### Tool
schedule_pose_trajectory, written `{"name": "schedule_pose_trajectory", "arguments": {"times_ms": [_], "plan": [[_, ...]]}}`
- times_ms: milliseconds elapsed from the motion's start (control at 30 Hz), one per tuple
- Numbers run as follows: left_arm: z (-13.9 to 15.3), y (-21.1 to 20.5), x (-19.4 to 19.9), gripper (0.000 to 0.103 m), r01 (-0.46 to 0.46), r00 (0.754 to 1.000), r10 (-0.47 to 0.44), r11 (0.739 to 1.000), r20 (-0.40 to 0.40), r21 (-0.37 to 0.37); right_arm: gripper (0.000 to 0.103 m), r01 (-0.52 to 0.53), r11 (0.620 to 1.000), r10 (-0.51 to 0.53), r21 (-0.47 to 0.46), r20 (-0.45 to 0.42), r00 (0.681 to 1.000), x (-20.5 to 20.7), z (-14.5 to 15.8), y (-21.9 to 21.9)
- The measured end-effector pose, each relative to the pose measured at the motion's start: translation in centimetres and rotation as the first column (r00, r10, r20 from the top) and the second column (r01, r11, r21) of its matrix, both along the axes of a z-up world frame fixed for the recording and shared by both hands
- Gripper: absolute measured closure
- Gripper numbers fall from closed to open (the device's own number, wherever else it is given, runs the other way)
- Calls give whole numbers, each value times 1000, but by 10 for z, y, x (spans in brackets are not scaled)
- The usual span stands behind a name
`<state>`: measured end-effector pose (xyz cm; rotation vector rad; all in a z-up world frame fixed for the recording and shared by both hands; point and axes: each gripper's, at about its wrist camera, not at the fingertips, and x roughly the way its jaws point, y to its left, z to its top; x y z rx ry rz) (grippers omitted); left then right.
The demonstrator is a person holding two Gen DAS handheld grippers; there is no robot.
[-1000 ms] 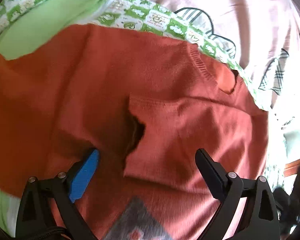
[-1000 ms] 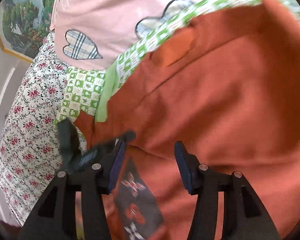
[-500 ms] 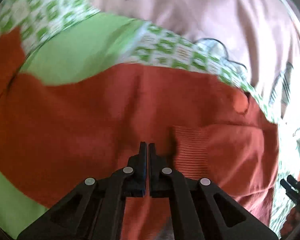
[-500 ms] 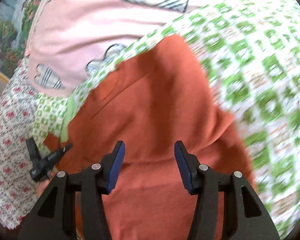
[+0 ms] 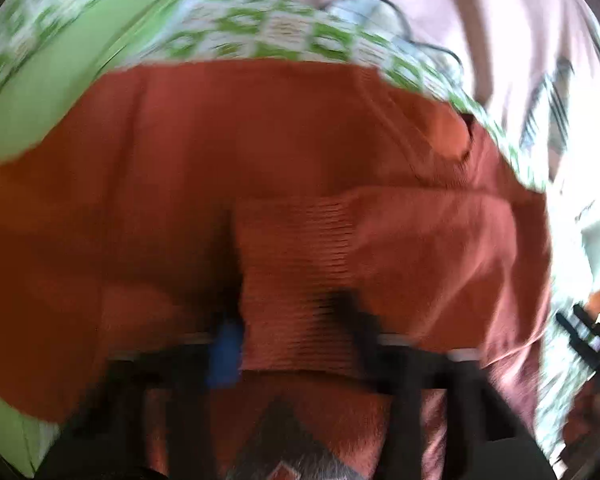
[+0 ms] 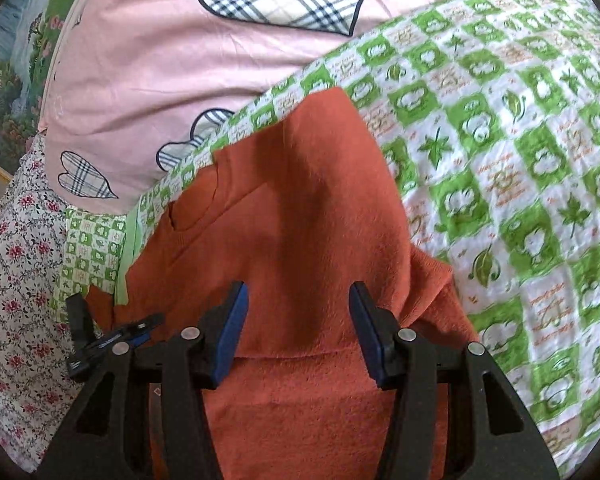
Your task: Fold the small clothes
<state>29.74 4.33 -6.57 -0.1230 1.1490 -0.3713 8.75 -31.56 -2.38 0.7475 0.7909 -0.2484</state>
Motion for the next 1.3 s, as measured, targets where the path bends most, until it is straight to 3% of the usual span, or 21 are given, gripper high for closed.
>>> {"name": "schedule_pose_trajectory", "arguments": {"times_ms": [167, 233, 333, 467, 600, 800, 867, 1000, 1167, 1233, 1300], "plan": [[33, 25, -13, 101, -55, 989, 69, 993, 130, -102, 49, 13, 1000, -13, -23, 2, 1000, -3, 3, -6], [32, 43, -15, 101, -111, 981, 122, 991, 149, -77, 49, 36, 999, -36, -34, 4, 999, -6, 4, -13], [20, 69, -11, 101, -174, 978, 181, 982, 102, -76, 49, 60, 997, -60, -48, -2, 998, -6, 5, -23], [28, 78, -17, 101, -175, 973, 184, 982, 138, -74, 49, 60, 994, -62, -93, -12, 998, 4, 7, -35], [24, 77, -17, 101, -194, 973, 199, 979, 118, -60, 49, 25, 992, -30, -122, -36, 999, 28, 1, -44], [24, 70, -19, 101, -172, 979, 175, 984, 104, -41, 44, -64, 989, 42, -132, -166, 985, 73, -34, -52], [25, 67, -19, 101, -165, 981, 168, 986, 100, -37, 92, -106, 989, 86, -101, -183, 979, 78, -39, -53], [29, 47, -23, 101, -113, 987, 117, 992, 106, -48, 92, -71, 979, 46, -190, -132, 990, 61, -6, -62], [2, 33, -15, 100, -116, 991, 112, 991, 68, 67, 92, -102, 972, 54, -214, -219, 974, 73, -28, -67], [-2, 41, -16, 98, -132, 991, 130, 990, 41, 39, 91, -84, 976, 35, -201, -234, 972, 75, -32, -68], [4, 46, -20, 89, -132, 991, 130, 990, 37, 48, 85, -30, 981, -12, -190, -213, 977, 67, -22, -67]]}}
